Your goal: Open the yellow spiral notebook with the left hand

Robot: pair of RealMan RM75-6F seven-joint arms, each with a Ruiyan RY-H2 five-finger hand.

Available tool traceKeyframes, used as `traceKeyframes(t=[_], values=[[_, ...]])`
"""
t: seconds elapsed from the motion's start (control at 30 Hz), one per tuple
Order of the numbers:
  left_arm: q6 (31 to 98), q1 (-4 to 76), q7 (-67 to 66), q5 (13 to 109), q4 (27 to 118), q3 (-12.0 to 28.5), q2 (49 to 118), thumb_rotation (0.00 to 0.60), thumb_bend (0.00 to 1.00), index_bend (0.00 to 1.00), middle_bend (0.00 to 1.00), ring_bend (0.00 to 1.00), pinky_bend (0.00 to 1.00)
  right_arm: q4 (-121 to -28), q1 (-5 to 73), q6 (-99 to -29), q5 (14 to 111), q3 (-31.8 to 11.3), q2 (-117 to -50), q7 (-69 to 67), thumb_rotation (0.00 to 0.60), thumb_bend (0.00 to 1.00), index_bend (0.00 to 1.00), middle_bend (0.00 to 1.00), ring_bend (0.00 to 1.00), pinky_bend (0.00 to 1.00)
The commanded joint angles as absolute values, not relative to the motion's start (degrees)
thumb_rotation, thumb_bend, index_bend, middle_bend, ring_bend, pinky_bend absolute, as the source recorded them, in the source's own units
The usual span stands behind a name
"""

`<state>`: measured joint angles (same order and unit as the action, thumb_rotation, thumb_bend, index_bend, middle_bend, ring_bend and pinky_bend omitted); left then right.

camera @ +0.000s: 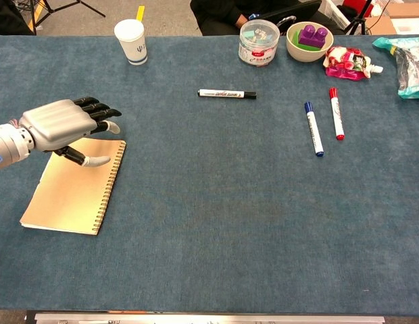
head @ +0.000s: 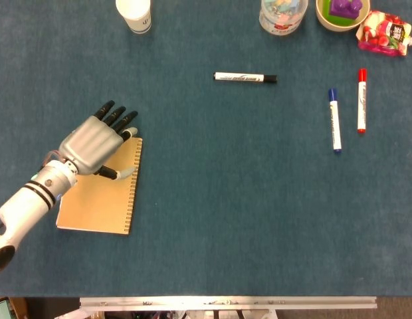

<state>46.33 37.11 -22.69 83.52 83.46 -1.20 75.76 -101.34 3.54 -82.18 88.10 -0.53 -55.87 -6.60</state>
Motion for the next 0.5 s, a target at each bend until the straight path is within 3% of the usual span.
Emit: traceKeyframes(t=[0.03,0.1,0.13,0.5], values=[[50.3,35.4,-16.4,87.0,85.4,-2.6,72.1,0.411,0.23,0.08,0.0,0.0,0.0,-101.2,3.6,-82.1,88.2,-0.5,-55.9,-6.7,0.6,0.39,0.36,0.32,0.22,0.29],[53.1,34.6,-14.4,90.2,84.7,-3.8,71.0,0.579,0.23,0.05,0.0,0.0,0.0,-101.2,3.7,-81.9,88.1,-0.6,-56.0,-6.7,0.6,0.39,0.36,0.32,0.22,0.29],[54.3,34.3,-13.3,91.6,84.2,-4.4,70.6,0.6,0.23,0.03,0.0,0.0,0.0,-101.1,3.8,-81.9,88.2,-0.5,-56.0,-6.8,0.6,0.39,0.36,0.32,0.22,0.29],[63.0,32.3,-1.6,104.0,72.9,-11.3,70.3,0.6,0.23,0.0,0.0,0.0,0.0,-101.1,4.0,-81.6,88.5,-0.5,-56.1,-6.8,0.6,0.39,0.36,0.32,0.22,0.29]])
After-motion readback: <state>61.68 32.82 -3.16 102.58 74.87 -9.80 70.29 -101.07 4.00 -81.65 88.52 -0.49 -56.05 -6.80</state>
